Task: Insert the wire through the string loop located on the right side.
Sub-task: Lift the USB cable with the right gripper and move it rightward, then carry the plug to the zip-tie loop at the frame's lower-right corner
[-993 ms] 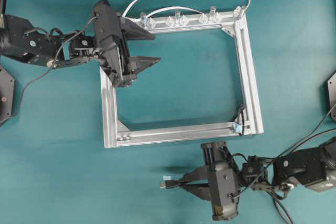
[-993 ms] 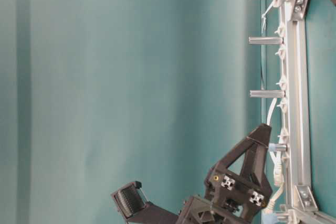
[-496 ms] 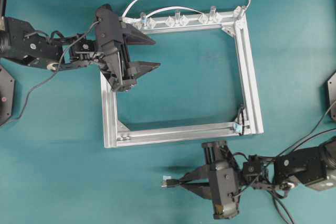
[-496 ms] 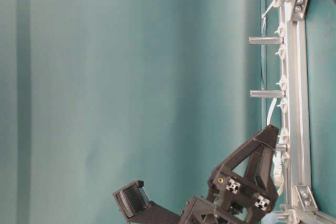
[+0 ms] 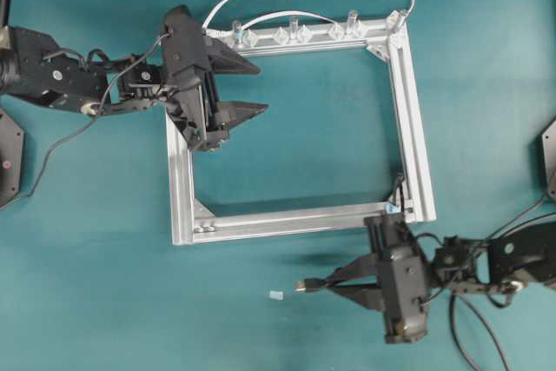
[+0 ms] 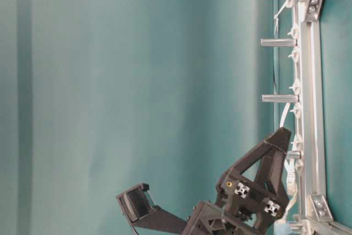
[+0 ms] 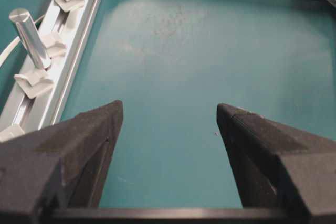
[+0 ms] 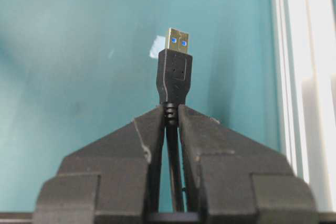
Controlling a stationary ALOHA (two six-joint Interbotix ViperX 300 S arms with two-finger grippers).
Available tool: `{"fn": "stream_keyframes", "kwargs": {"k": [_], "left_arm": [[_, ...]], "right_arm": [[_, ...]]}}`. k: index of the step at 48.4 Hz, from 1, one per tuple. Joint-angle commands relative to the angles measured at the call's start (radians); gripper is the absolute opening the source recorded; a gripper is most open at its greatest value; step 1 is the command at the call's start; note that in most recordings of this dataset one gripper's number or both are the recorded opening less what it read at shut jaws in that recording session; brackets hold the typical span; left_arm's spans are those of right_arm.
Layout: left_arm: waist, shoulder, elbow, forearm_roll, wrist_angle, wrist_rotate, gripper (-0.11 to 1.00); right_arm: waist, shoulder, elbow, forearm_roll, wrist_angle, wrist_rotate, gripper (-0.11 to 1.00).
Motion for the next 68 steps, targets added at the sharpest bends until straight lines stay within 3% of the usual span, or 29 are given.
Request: {"fn": "stream_keyframes", "kwargs": {"k": [1,21,68], "left_arm": [[-0.003,-0.015,-0.025,0.000,0.005,-0.008,0.74],[-0.003,-0.014,-0.037,0.000,0.012,-0.008,0.74],[-0.003,-0.012,-0.066,0.000,0.063,-0.008,0.74]], "right_arm": [[0.011,-0.052,0.017,-0.002,-0.003,0.002,0.12],[0.044,-0.181,0.167,-0.002,0.003,0.002,0.12],[0.046,-0.535,0.486,0.000,0.069,0.003,0.12]]}}
